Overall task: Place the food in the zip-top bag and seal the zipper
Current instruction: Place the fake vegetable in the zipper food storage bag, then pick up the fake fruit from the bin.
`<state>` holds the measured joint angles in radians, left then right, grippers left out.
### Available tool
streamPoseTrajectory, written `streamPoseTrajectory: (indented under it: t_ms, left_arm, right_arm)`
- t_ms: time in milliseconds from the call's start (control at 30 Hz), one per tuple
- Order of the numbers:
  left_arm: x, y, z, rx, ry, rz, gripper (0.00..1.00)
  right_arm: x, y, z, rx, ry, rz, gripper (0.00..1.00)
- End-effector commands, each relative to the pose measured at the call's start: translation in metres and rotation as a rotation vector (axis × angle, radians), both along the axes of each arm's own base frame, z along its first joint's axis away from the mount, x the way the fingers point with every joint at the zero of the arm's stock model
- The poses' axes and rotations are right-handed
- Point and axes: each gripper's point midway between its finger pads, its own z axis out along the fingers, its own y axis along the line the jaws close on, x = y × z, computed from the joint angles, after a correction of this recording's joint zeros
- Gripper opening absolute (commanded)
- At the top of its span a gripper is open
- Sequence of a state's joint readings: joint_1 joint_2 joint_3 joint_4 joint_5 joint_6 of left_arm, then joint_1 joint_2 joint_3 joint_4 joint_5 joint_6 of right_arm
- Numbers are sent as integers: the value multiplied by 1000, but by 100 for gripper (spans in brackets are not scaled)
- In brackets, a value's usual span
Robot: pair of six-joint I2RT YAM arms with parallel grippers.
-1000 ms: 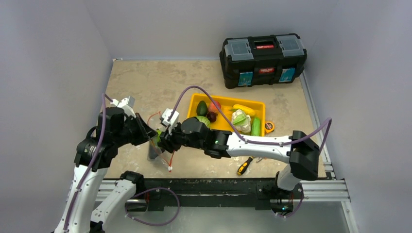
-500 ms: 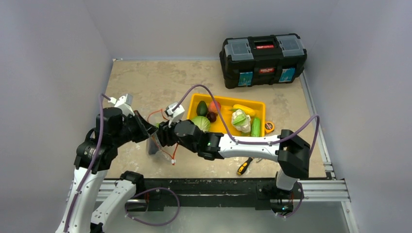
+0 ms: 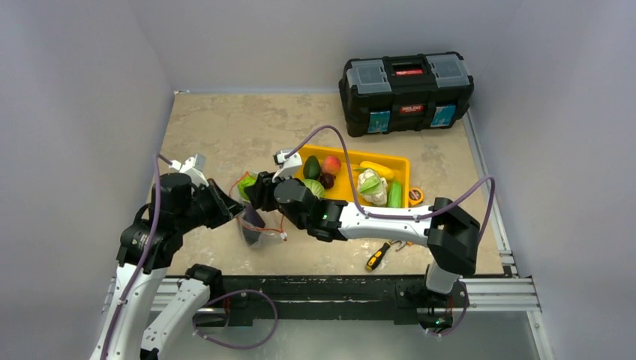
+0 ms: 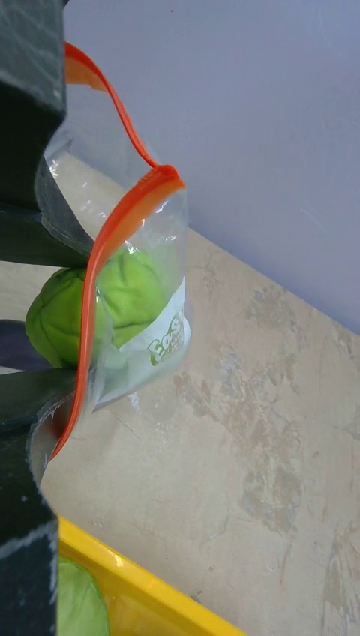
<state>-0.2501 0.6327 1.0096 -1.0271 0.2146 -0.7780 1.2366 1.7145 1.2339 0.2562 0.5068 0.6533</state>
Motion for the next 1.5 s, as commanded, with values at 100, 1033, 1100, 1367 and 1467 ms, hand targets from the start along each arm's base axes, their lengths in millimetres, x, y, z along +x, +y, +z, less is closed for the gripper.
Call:
streamPoseTrajectory:
  t_ms: [100, 1033, 1100, 1367, 1467]
  left_arm:
    - [-1, -12, -2, -41, 23, -54, 0]
    - [5, 15, -12, 15, -23, 111, 0]
    - [7, 20, -12, 39, -30, 132, 0]
    - [9, 26, -2, 72, -57, 144, 0]
    - [9, 24, -2, 68, -57, 133, 0]
  right_arm:
    - [7, 23, 30, 63, -41, 37, 1]
    - [-32, -10, 80, -54, -139, 271, 65]
    - [-36, -21, 92, -78, -158, 282, 63]
    - [-9, -85, 106, -118, -212, 76, 62]
    - [22, -118, 90, -129, -173, -31, 63]
